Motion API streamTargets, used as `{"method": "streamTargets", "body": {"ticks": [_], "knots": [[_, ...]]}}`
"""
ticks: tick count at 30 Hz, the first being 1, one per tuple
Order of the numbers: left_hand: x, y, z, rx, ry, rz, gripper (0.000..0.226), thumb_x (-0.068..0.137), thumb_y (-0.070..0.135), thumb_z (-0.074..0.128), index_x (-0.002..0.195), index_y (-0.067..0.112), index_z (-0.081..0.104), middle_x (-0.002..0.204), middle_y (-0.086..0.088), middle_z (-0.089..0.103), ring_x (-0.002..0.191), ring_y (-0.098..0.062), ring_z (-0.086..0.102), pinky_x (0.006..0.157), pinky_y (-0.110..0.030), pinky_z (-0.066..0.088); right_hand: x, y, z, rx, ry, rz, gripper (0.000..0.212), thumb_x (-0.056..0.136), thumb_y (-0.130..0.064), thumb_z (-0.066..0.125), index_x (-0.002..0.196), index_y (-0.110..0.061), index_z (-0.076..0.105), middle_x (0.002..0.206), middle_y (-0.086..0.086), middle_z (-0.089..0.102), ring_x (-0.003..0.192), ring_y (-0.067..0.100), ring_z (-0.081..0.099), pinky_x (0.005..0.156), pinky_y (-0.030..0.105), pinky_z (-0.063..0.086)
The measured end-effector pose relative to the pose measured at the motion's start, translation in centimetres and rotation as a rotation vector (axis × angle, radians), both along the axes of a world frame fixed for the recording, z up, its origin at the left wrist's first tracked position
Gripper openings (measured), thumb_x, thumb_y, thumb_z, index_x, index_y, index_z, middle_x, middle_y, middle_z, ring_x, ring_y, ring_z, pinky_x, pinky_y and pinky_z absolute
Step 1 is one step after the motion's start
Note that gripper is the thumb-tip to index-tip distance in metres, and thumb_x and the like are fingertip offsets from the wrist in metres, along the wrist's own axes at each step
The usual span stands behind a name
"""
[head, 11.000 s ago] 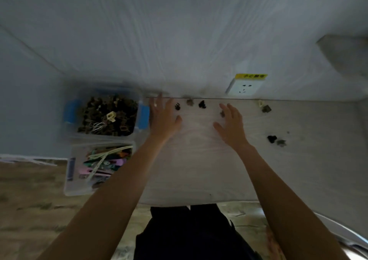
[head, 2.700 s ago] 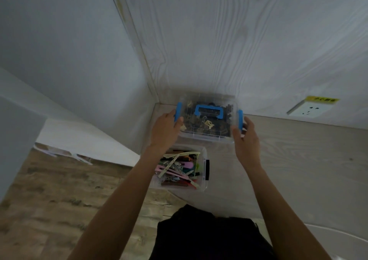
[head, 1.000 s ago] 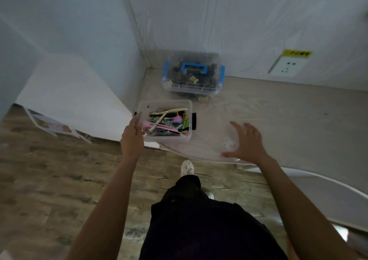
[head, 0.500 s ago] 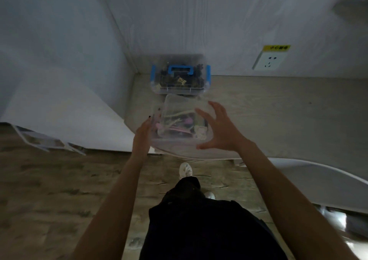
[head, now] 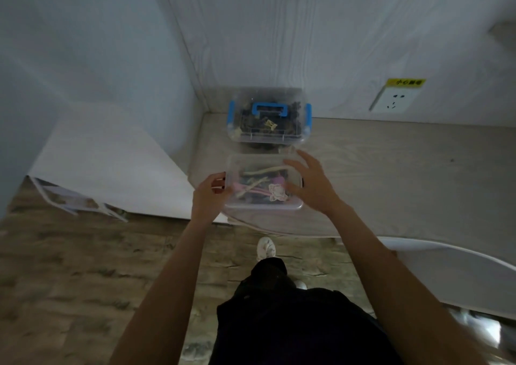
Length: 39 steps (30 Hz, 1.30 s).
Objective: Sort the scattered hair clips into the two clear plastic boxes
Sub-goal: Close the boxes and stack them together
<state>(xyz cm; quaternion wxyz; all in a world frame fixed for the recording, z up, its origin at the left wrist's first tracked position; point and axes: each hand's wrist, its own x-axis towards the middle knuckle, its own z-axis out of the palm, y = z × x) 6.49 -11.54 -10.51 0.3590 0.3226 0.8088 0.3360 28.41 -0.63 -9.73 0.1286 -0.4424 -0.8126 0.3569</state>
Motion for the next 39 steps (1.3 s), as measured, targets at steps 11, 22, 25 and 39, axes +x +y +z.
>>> {"method": "streamTargets", "body": {"ticks": [11,22,25,39], "knots": [[0.3,0.5,0.1,-0.124,-0.275,0.191,0.062,0.055,0.044,0.078,0.102,0.005,0.066,0.069,0.0,0.056,0.071,-0.018,0.055,0.062,-0.026,0.04,0.2,-2.1,-1.3,-0.554,0.2,-0.683,0.03,0.082,-0.026,0.068,0.102,-0.004,0.064,0.077,0.002,0.062,0.068,0.018,0.059,0.059,0.027,0.048],[3.5,-0.2,-0.1,0.062,0.239,0.194,0.037,0.086,0.031,0.059,0.122,0.025,0.06,0.102,-0.007,0.064,0.092,-0.023,0.06,0.077,-0.025,0.041,-0.3,-4.5,-0.4,0.052,-0.207,-0.367,0.026,0.092,-0.026,0.051,0.106,-0.004,0.057,0.102,0.014,0.057,0.089,0.032,0.058,0.071,0.032,0.04],[3.9,-0.2,0.1,0.067,0.29,0.226,0.033,0.087,0.023,0.061,0.119,0.018,0.062,0.104,-0.01,0.06,0.09,-0.025,0.06,0.074,-0.022,0.037,-0.6,-4.5,-0.2,0.091,-0.256,-0.331,0.028,0.094,-0.024,0.049,0.111,-0.003,0.055,0.107,0.014,0.057,0.094,0.031,0.058,0.077,0.037,0.045],[3.5,1.0,9.0,0.494,-0.141,0.226,0.026,0.084,0.026,0.063,0.109,0.032,0.065,0.104,0.005,0.07,0.096,-0.01,0.064,0.088,-0.028,0.05,2.2,-1.7,8.9,-0.319,0.604,-0.423,0.033,0.085,-0.017,0.064,0.117,-0.017,0.058,0.101,-0.003,0.065,0.094,0.01,0.062,0.085,0.023,0.052]]}}
